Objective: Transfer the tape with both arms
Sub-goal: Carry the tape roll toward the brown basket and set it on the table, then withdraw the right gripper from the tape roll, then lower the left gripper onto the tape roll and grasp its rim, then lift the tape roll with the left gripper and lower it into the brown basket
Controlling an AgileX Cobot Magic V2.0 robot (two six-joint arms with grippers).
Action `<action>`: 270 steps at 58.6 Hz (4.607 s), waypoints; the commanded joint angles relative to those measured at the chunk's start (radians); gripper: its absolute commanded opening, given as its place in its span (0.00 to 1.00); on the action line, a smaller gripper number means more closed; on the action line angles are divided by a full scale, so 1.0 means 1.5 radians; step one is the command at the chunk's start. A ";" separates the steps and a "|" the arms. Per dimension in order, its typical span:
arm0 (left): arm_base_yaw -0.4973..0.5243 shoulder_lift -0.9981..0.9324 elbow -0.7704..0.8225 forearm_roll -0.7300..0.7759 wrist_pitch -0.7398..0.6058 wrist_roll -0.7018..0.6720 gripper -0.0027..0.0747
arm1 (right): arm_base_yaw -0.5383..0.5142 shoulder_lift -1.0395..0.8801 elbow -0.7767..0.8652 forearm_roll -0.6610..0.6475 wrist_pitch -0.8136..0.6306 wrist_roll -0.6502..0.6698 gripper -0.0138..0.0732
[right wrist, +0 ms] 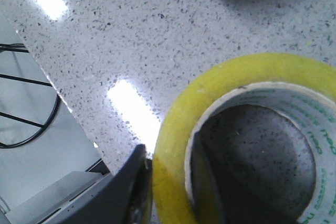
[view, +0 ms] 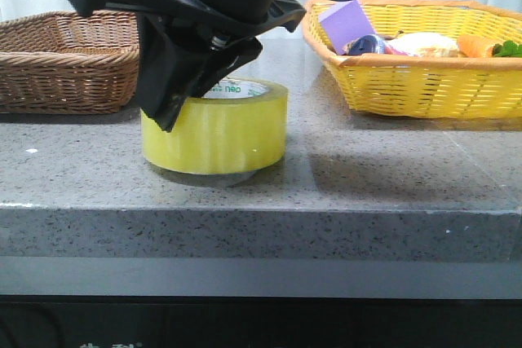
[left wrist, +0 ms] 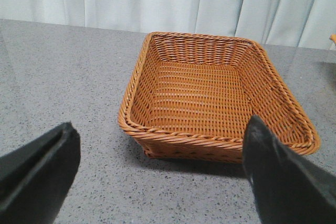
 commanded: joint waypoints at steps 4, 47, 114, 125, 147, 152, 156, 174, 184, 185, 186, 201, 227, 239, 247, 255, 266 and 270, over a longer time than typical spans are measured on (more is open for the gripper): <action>0.002 0.008 -0.024 -0.001 -0.050 -0.002 0.84 | 0.000 -0.034 -0.022 -0.001 -0.048 -0.013 0.42; 0.002 0.008 -0.024 -0.001 -0.050 -0.002 0.84 | -0.042 -0.200 -0.023 -0.001 -0.069 0.013 0.07; 0.002 0.008 -0.024 -0.001 -0.050 -0.002 0.84 | -0.322 -0.764 0.579 -0.032 -0.381 0.012 0.02; 0.002 0.008 -0.024 -0.017 -0.050 -0.002 0.84 | -0.322 -0.826 0.636 -0.032 -0.402 0.012 0.02; -0.104 0.136 -0.155 -0.040 0.155 -0.002 0.84 | -0.322 -0.827 0.637 -0.032 -0.466 0.012 0.02; -0.160 0.189 -0.185 -0.040 0.164 -0.002 0.83 | -0.322 -0.827 0.637 -0.032 -0.466 0.012 0.02; -0.208 0.243 -0.207 -0.040 0.165 -0.002 0.83 | -0.322 -0.827 0.637 -0.032 -0.466 0.012 0.02; -0.377 0.476 -0.326 -0.041 0.235 -0.111 0.83 | -0.322 -0.827 0.637 -0.032 -0.464 0.012 0.02; -0.405 0.575 -0.388 -0.067 0.249 -0.112 0.83 | -0.322 -0.827 0.637 -0.032 -0.464 0.012 0.02; -0.405 0.585 -0.394 -0.070 0.249 -0.112 0.83 | -0.322 -0.827 0.637 -0.032 -0.464 0.012 0.02; -0.405 0.591 -0.398 -0.072 0.249 -0.112 0.83 | -0.322 -0.827 0.637 -0.032 -0.464 0.012 0.02; -0.405 0.676 -0.438 -0.073 0.232 -0.112 0.83 | -0.322 -0.827 0.637 -0.032 -0.464 0.012 0.02; -0.405 0.700 -0.438 -0.086 0.225 -0.112 0.23 | -0.322 -0.827 0.637 -0.032 -0.464 0.012 0.02; -0.405 0.694 -0.440 -0.089 0.227 -0.112 0.12 | -0.322 -0.827 0.637 -0.032 -0.465 0.012 0.02; -0.423 0.674 -0.472 -0.090 0.253 -0.112 0.12 | -0.322 -0.827 0.637 -0.032 -0.465 0.012 0.02; -0.431 0.642 -0.524 -0.083 0.260 -0.111 0.12 | -0.322 -0.827 0.637 -0.032 -0.465 0.012 0.02; -0.411 0.626 -0.602 0.024 0.275 -0.108 0.12 | -0.322 -0.827 0.637 -0.032 -0.477 0.012 0.02; -0.392 0.626 -0.621 0.067 0.274 -0.108 0.12 | -0.322 -0.827 0.637 -0.032 -0.479 0.012 0.02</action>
